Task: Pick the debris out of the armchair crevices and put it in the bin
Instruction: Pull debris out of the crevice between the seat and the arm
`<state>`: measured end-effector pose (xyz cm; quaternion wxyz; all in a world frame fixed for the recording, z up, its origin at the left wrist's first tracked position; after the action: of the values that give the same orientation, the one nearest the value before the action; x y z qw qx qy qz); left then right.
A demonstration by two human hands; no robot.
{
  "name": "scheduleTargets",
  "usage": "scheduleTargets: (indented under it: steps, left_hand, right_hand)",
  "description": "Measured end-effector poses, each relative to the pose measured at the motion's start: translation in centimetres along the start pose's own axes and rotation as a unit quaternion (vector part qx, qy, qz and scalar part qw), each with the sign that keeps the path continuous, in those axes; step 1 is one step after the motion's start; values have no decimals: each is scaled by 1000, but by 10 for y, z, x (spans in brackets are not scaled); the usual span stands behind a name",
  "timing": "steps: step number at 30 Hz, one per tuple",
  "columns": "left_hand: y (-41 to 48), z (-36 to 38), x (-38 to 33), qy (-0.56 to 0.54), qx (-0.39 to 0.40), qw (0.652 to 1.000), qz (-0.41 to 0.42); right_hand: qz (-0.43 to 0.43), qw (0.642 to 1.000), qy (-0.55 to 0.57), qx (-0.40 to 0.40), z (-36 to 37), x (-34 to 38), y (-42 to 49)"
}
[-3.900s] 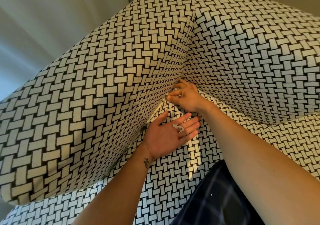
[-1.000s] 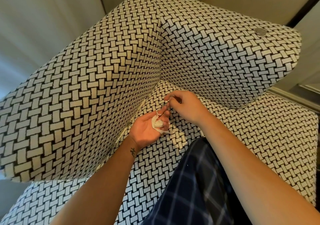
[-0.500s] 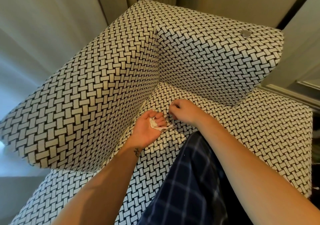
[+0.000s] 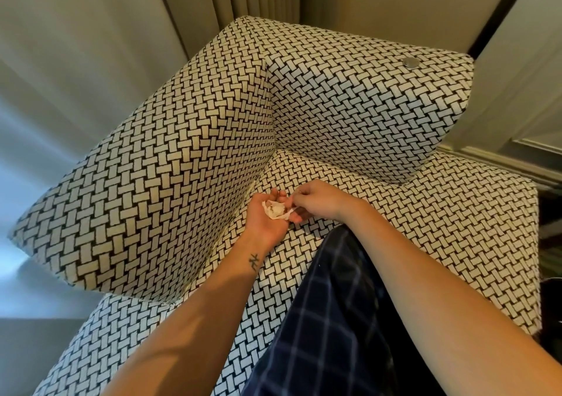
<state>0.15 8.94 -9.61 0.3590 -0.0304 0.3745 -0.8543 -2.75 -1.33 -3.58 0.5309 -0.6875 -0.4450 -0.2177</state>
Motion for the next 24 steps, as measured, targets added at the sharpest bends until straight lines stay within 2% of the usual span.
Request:
scheduleTargets:
  steps: [9,15,21,24]
  left_hand:
    - [-10,24,0,-19,17,1000,16]
    - [-21,47,14,8,20,1000,4]
    - [-23,69,25,12,-35,999,15]
    - [-24,98,30,37,-19,999,7]
  right_hand:
    - [-70,993,86,-51,-12,3,1]
    - [-100,987,92,-89,-22,14,-15]
    - [-119,980,65,-145,-42,23,-38]
    - [-125,973,86,-172,-66,31,-53]
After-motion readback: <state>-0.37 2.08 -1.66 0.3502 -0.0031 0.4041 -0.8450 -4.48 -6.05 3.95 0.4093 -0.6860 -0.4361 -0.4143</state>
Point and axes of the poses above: each hand's wrist, its own y-axis towards the middle knuckle, its own z-axis out of the palm, x = y × z, the point moved 7 cm from there along y, towards the middle knuckle, and after that the axes turned 5 degrees about -y, right-handed, at the moved point
